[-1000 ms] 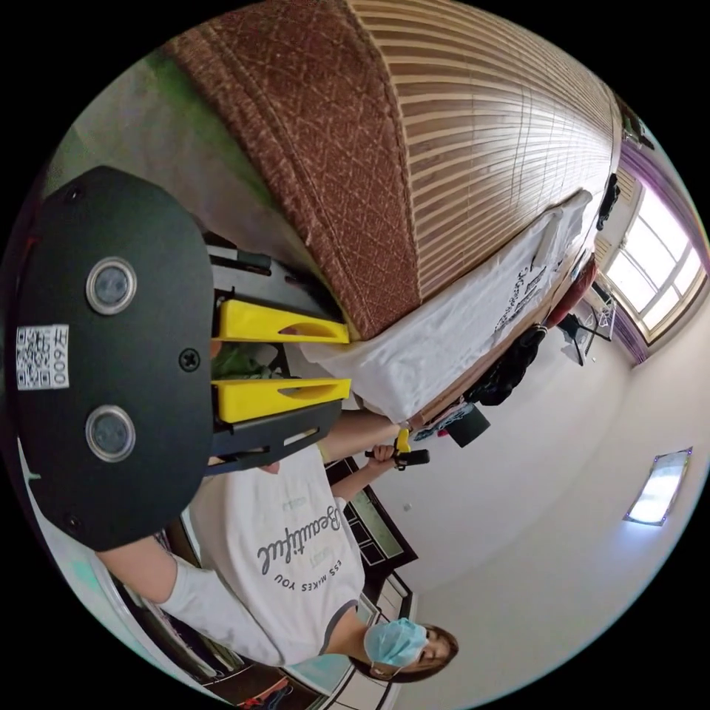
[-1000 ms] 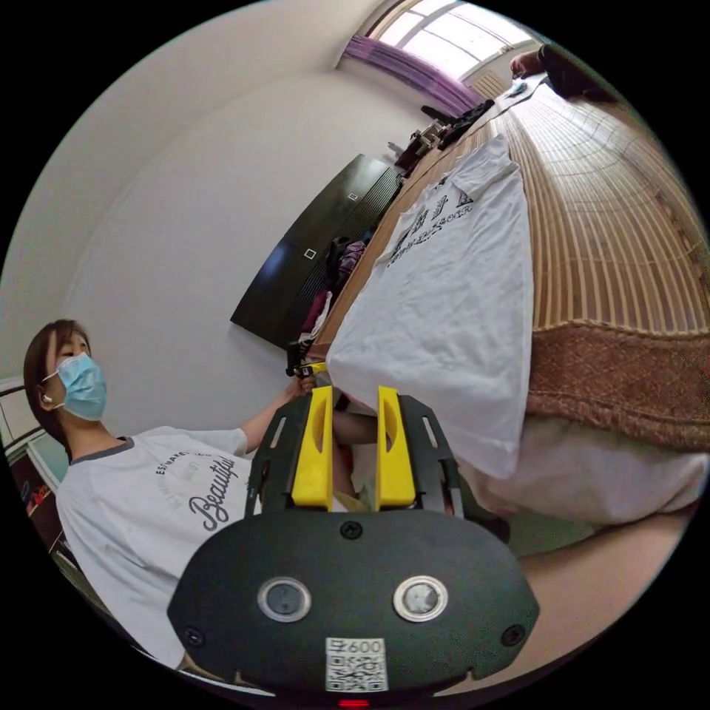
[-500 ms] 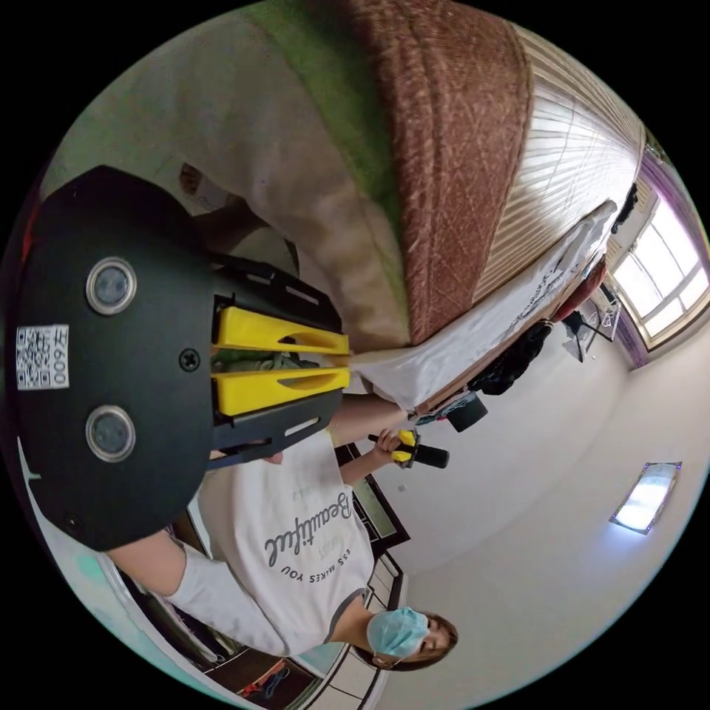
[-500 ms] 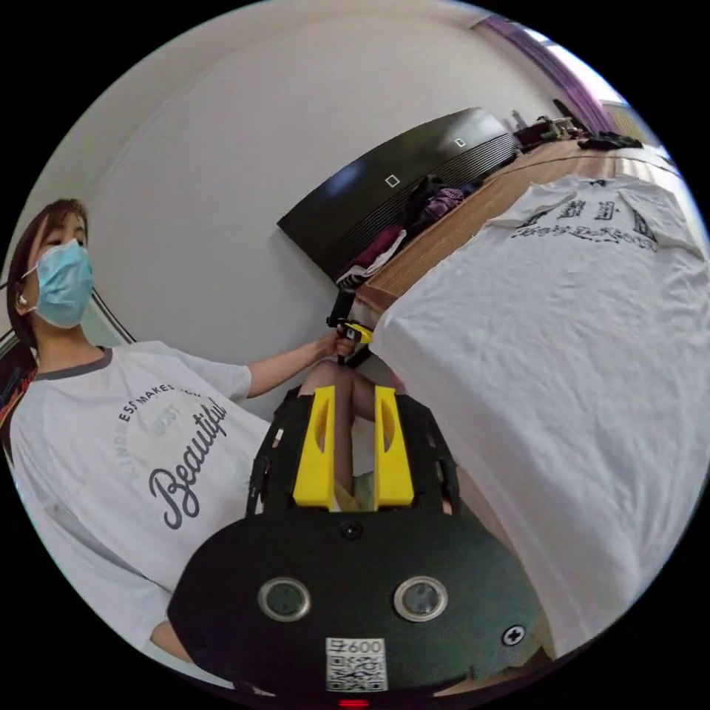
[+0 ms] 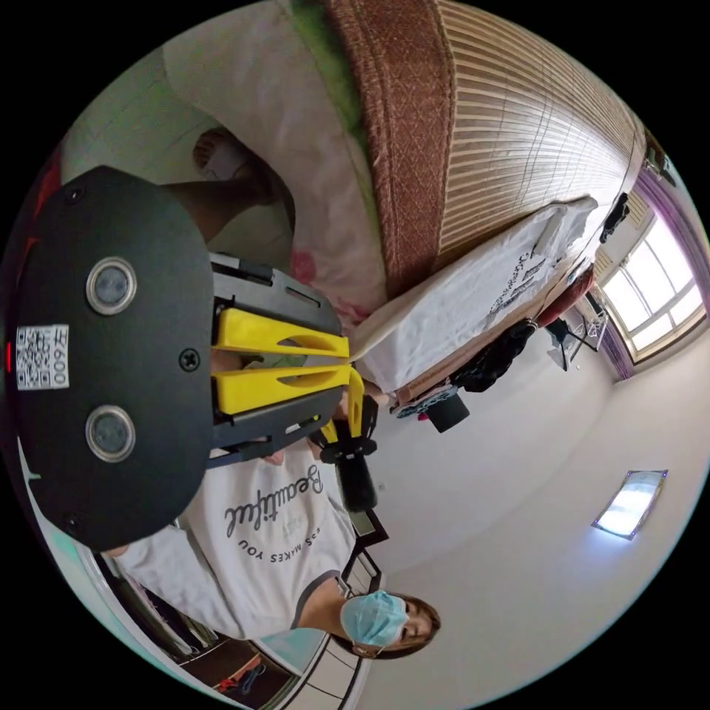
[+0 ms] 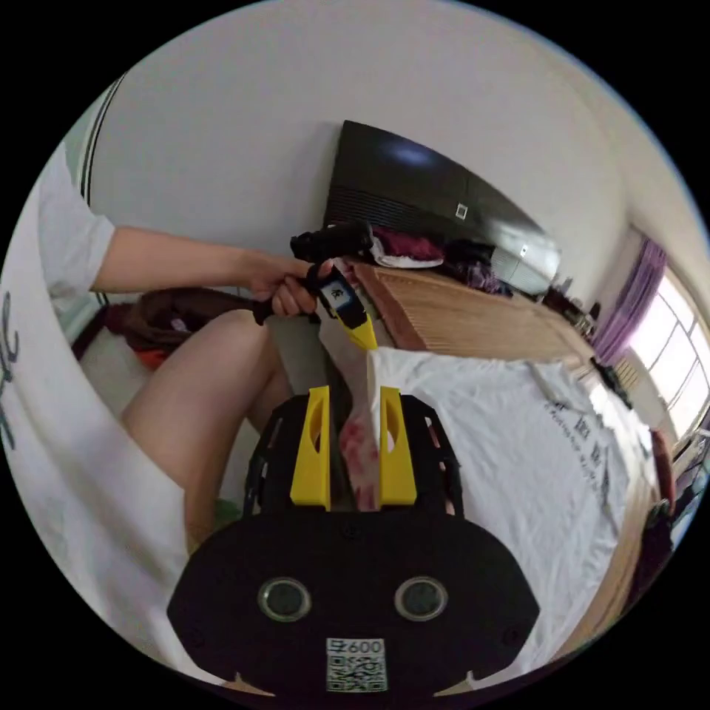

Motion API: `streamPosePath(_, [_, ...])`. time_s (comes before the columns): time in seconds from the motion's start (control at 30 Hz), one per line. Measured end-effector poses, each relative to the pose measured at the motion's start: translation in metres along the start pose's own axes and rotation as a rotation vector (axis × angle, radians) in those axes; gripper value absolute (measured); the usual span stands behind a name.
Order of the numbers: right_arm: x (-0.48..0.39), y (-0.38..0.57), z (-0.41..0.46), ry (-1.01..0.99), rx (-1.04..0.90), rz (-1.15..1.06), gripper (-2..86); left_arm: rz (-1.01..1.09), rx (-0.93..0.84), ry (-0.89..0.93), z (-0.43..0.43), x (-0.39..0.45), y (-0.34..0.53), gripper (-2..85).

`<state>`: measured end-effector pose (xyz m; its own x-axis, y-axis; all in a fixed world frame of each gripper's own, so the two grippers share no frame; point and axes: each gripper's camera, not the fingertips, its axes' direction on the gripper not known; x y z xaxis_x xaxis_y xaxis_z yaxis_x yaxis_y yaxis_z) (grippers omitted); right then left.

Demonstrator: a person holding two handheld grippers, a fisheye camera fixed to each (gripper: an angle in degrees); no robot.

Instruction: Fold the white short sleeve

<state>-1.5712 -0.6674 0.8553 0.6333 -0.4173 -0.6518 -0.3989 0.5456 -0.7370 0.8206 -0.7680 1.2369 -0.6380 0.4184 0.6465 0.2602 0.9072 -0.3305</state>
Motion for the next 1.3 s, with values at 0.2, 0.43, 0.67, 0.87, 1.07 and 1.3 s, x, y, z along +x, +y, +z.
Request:
streamPosePath(0.2, [-0.07,0.046,0.093,0.112,-0.173,-0.075,7.1,-0.043,0.056,0.003,0.008,0.001,-0.008,1.9])
streamPosePath(0.43, [-0.11,0.109,0.129,0.204,-0.136,-0.021,-0.4,-0.164,0.178,0.061,0.007,-0.015,-0.011,8.0])
streamPosePath(0.67, [-0.163,0.166,0.163,0.283,-0.144,-0.094,-0.9,-0.244,0.081,0.084,0.05,-0.029,-0.039,13.5])
streamPosePath(0.87, [-0.18,0.213,0.178,0.249,-0.096,-0.047,-0.8,-0.247,0.148,0.122,0.055,-0.04,-0.037,5.7])
streamPosePath(1.07, [-0.202,0.241,0.205,0.274,-0.126,-0.074,-0.4,-0.292,0.17,0.112,0.063,-0.056,-0.027,3.1])
streamPosePath(1.3, [-0.21,0.263,0.218,0.288,-0.125,-0.026,6.7,-0.32,0.178,0.101,0.076,-0.063,-0.011,2.5])
